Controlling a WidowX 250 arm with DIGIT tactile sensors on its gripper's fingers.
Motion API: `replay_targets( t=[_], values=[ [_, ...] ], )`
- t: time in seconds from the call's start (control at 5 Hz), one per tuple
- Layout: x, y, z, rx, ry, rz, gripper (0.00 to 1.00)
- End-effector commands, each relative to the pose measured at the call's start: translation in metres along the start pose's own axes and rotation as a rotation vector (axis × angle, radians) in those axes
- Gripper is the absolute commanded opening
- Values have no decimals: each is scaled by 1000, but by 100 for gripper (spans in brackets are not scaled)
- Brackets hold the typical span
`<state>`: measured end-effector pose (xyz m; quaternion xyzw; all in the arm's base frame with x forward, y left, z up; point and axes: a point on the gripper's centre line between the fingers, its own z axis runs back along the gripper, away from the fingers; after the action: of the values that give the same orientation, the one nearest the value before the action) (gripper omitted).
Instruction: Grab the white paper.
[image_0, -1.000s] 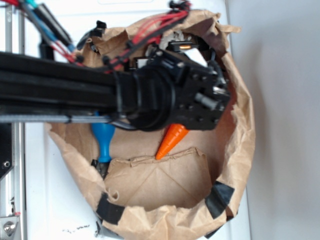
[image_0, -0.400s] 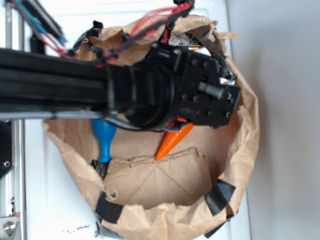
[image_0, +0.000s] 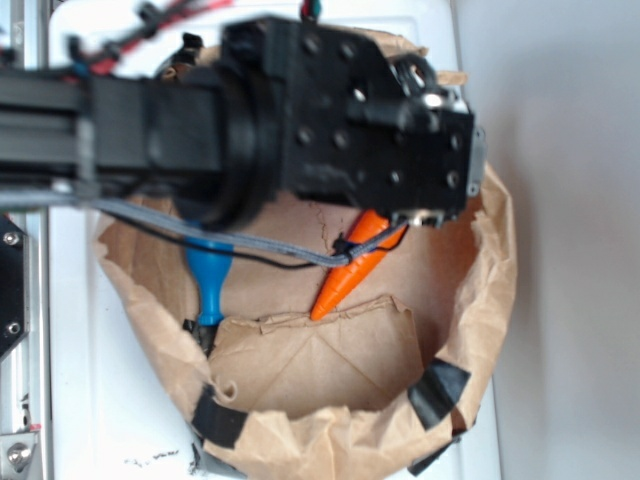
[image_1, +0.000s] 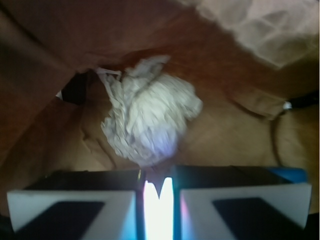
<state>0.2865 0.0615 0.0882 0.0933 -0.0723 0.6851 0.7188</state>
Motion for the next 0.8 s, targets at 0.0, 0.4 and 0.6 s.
replay_targets(
  t=[0.0,0.4,0.6],
  values=[
    [16,4,19,-77,-26,41,100],
    [10,9,-6,-59,-105,36,100],
    [14,14,-23,-56,-171,31,100]
  ],
)
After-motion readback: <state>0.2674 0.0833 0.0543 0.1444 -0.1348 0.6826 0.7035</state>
